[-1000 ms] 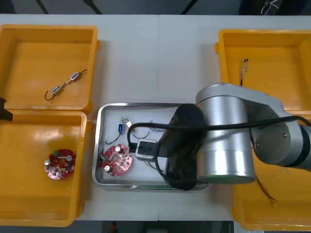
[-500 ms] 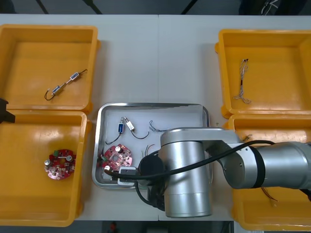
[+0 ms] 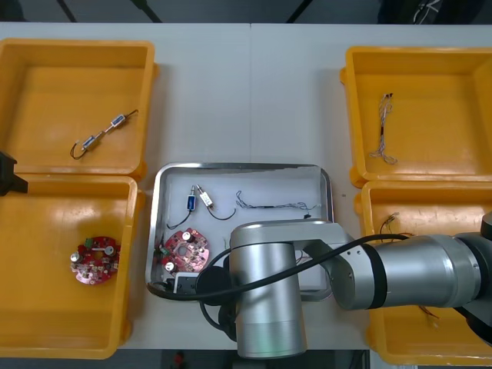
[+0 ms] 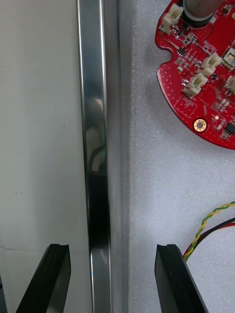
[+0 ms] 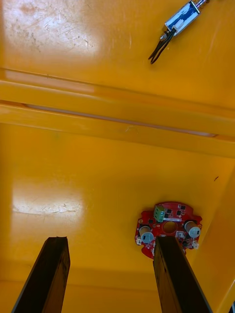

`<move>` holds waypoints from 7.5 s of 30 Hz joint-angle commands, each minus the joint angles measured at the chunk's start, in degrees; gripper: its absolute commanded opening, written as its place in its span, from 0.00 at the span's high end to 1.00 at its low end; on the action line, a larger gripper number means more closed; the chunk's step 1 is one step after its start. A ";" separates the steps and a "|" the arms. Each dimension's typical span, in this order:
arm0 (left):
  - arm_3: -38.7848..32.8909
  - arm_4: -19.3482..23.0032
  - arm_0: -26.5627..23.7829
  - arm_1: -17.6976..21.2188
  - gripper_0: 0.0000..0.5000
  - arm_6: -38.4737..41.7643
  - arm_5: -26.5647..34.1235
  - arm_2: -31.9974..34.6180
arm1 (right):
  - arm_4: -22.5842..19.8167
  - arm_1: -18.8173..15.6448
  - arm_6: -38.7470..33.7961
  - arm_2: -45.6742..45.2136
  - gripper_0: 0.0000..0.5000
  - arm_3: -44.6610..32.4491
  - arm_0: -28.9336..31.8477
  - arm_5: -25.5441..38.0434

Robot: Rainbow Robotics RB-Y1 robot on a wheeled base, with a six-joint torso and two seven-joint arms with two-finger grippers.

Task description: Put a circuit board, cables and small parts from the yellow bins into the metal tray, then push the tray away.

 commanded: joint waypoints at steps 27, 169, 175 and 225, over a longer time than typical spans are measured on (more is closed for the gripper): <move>-0.23 -0.71 0.64 2.55 0.00 -2.46 -0.60 -0.96 | 2.65 2.74 -0.87 2.83 1.00 2.61 2.42 -0.66; -0.23 -0.71 0.64 2.55 0.00 -2.46 -0.60 -0.96 | 9.41 -7.72 11.97 -4.90 0.00 32.49 -26.58 -39.77; -0.23 -0.71 0.64 2.55 0.00 -2.46 -0.60 -0.96 | 4.84 -10.88 11.00 -11.40 0.00 20.45 -23.33 -28.08; -0.23 -0.71 0.64 2.55 0.00 -2.46 -0.60 -0.96 | -32.69 -36.98 -16.07 -88.84 0.00 -9.79 37.93 11.12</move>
